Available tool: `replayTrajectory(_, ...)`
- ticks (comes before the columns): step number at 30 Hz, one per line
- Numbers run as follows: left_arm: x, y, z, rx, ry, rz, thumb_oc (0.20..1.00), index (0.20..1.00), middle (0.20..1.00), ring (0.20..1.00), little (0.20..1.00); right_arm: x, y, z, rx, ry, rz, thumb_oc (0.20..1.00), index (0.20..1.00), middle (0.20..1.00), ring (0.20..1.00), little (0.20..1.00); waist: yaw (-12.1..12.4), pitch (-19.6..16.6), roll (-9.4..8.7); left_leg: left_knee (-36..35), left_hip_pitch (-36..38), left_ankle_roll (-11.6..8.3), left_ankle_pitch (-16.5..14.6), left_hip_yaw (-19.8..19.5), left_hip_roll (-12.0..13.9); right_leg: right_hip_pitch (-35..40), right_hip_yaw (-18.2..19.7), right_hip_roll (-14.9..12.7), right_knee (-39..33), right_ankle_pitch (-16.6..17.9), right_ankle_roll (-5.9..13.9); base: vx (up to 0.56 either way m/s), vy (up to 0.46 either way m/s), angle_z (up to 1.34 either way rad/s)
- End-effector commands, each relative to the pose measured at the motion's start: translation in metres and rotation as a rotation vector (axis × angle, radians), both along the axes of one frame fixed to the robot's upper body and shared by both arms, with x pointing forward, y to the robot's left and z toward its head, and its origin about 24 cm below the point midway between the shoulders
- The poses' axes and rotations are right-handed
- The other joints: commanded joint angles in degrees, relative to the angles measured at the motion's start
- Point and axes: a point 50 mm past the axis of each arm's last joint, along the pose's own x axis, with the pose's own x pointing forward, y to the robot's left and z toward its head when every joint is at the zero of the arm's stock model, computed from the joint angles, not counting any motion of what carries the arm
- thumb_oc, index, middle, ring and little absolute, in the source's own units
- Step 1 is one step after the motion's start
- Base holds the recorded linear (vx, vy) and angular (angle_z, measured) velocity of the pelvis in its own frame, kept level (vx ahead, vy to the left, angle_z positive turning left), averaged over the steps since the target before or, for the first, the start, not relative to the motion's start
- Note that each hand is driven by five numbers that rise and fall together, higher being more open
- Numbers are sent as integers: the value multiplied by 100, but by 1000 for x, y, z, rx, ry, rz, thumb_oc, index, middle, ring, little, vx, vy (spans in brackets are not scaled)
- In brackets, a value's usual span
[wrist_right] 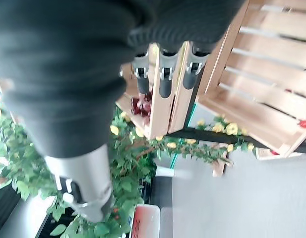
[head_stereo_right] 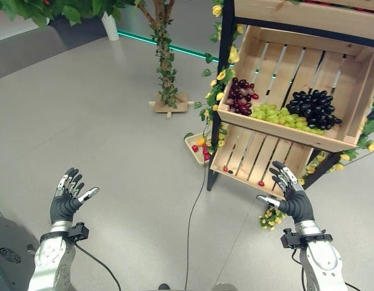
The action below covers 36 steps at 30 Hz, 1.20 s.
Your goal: Pick up the fruits from the basket on one side to the basket on the other side
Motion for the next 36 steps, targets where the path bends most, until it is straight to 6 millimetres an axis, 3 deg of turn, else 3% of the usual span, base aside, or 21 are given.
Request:
replayTrajectory(1, 10, 8, 34, 109, -132, -28, 1000, 1000, 1000, 1000, 1000, 14, 2, 26, -28, -150, 21, 1000, 1000, 1000, 1000, 1000, 150, 175, -271, 142, 92, -149, -371, -56, 72, -234, -92, -243, 339, 762, 463, -87, 18, 75)
replayTrajectory(2, 16, 7, 39, 117, -150, -46, 1000, 1000, 1000, 1000, 1000, 13, -1, 30, -39, -167, 1, 1000, 1000, 1000, 1000, 1000, 55, 189, -320, 223, -4, -169, -388, 221, 174, -220, -462, -369, 409, 911, 544, -31, 20, 69)
replayTrajectory(3, 17, 7, 39, 117, -150, -46, 1000, 1000, 1000, 1000, 1000, 13, -1, 30, -39, -167, 1, 1000, 1000, 1000, 1000, 1000, 42, 184, -319, 238, -22, -167, -394, 206, 175, -223, -477, -372, 411, 910, 546, 83, 163, 145)
replayTrajectory(5, 22, 3, 46, 112, -183, -61, 1000, 1000, 1000, 1000, 1000, 14, 0, 33, -48, -181, 1, 1000, 1000, 1000, 1000, 1000, 12, 165, -295, 721, -115, -180, -774, 468, 256, -129, -675, -518, 499, 681, 535, 136, 174, 152)
replayTrajectory(10, 19, 4, 51, 132, -201, -49, 1000, 1000, 1000, 1000, 1000, 18, 5, 30, -56, -173, 8, 1000, 1000, 1000, 1000, 1000, 48, 225, -256, 1004, -156, -9, -1089, 334, 98, -173, -548, -731, 1202, 731, 574, 102, 212, 58)
replayTrajectory(12, 20, 4, 57, 161, -220, -52, 1000, 1000, 1000, 1000, 1000, 20, 8, 30, -49, -176, 12, 1000, 1000, 1000, 1000, 1000, 14, 241, -222, 922, -44, 98, -1183, 188, -44, -334, -285, -889, 1812, 1047, 673, 114, 254, 36)
replayTrajectory(13, 20, 5, 62, 181, -239, -46, 1000, 1000, 1000, 1000, 1000, 22, 11, 30, -43, -178, 26, 1000, 1000, 1000, 1000, 1000, -9, 316, -206, 839, 0, 196, -1049, 204, -107, -511, -228, -956, 2106, 1297, 611, 73, 236, 46)
replayTrajectory(14, 20, 5, 64, 183, -250, -40, 1000, 1000, 1000, 1000, 1000, 23, 13, 29, -41, -182, 31, 1000, 1000, 1000, 1000, 1000, -29, 362, -177, 792, 68, 226, -1048, 129, -128, -636, -77, -894, 2331, 1287, 600, 74, 186, 75)
replayTrajectory(15, 20, 4, 68, 185, -267, -36, 1000, 1000, 1000, 1000, 1000, 24, 16, 28, -42, -183, 31, 1000, 1000, 1000, 1000, 1000, -92, 425, -75, 666, 228, 221, -1025, -143, -143, -1058, 305, -632, 2446, 1069, 562, 135, 98, 52)
replayTrajectory(17, 21, 4, 72, 181, -296, -21, 1000, 1000, 1000, 1000, 1000, 25, 16, 29, -34, -190, 27, 1000, 1000, 1000, 1000, 1000, -178, 461, 18, 448, 356, 125, -924, -478, -199, -1505, 741, -390, 1940, 831, 477, 118, 13, 29)
replayTrajectory(18, 21, 4, 72, 181, -297, -20, 1000, 1000, 1000, 1000, 1000, 25, 16, 29, -34, -191, 27, 1000, 1000, 1000, 1000, 1000, -185, 449, 30, 433, 334, 119, -889, -482, -183, -1505, 720, -371, 1887, 872, 457, 135, -95, 58)
replayTrajectory(19, 21, 4, 75, 177, -313, -24, 1000, 1000, 1000, 1000, 1000, 24, 16, 31, -43, -200, 32, 1000, 1000, 1000, 1000, 1000, -217, 493, 17, 403, 362, 5, -878, -774, -211, -1542, 1000, -472, 1024, 1005, 490, 160, -146, 77)
replayTrajectory(20, 23, 3, 75, 176, -315, -30, 1000, 1000, 1000, 1000, 1000, 25, 16, 32, -53, -203, 33, 1000, 1000, 1000, 1000, 1000, -259, 507, 36, 389, 398, -50, -930, -962, -210, -1661, 1341, -475, 627, 1098, 571, 157, -141, 92)
replayTrajectory(21, 23, 4, 75, 177, -315, -29, 1000, 1000, 1000, 1000, 1000, 25, 16, 32, -53, -204, 33, 1000, 1000, 1000, 1000, 1000, -268, 491, 39, 387, 364, -47, -900, -966, -209, -1659, 1328, -471, 558, 1159, 566, 220, -142, 130)
replayTrajectory(22, 25, 3, 77, 174, -320, -32, 1000, 1000, 1000, 1000, 1000, 26, 14, 34, -66, -206, 27, 1000, 1000, 1000, 1000, 1000, -397, 504, 24, 379, 431, -132, -954, -1276, -264, -1817, 2091, -272, 37, 1324, 686, 213, -131, 127)
replayTrajectory(23, 27, 2, 78, 177, -327, -41, 1000, 1000, 1000, 1000, 1000, 27, 13, 36, -83, -214, 21, 1000, 1000, 1000, 1000, 1000, -411, 508, 13, 365, 461, -165, -975, -1419, -282, -1801, 2305, -234, -160, 1418, 734, 227, -129, 150)
replayTrajectory(25, 27, 0, 76, 174, -318, -54, 1000, 1000, 1000, 1000, 1000, 27, 10, 39, -101, -227, 8, 1000, 1000, 1000, 1000, 1000, -442, 487, -19, 369, 536, -163, -1042, -1662, -330, -1725, 2414, -130, -195, 1512, 746, 197, -172, 133)
replayTrajectory(29, 27, -2, 67, 131, -292, -61, 1000, 1000, 1000, 1000, 1000, 26, 5, 39, -108, -225, -4, 1000, 1000, 1000, 1000, 1000, -481, 382, -55, 570, 569, -247, -1159, -1947, -277, -1399, 2444, 41, -71, 1168, 651, 190, -262, 124)
replayTrajectory(30, 24, -2, 61, 114, -266, -64, 1000, 1000, 1000, 1000, 1000, 24, 1, 39, -111, -216, -10, 1000, 1000, 1000, 1000, 1000, -503, 337, -36, 694, 580, -347, -1134, -2033, -130, -1292, 2419, 214, 22, 1043, 546, 162, -318, 149)
replayTrajectory(33, 21, -3, 55, 90, -249, -71, 1000, 1000, 1000, 1000, 1000, 21, -4, 38, -118, -208, -23, 1000, 1000, 1000, 1000, 1000, -505, 267, 3, 828, 558, -469, -1124, -2120, 11, -1150, 2150, 272, 22, 912, 432, 126, -276, 93)
replayTrajectory(36, 19, -3, 49, 63, -223, -76, 1000, 1000, 1000, 1000, 1000, 19, -6, 39, -96, -210, -24, 1000, 1000, 1000, 1000, 1000, -492, 164, 62, 863, 476, -669, -884, -2075, 330, -917, 1942, 465, -77, 724, 256, 88, -385, 68)
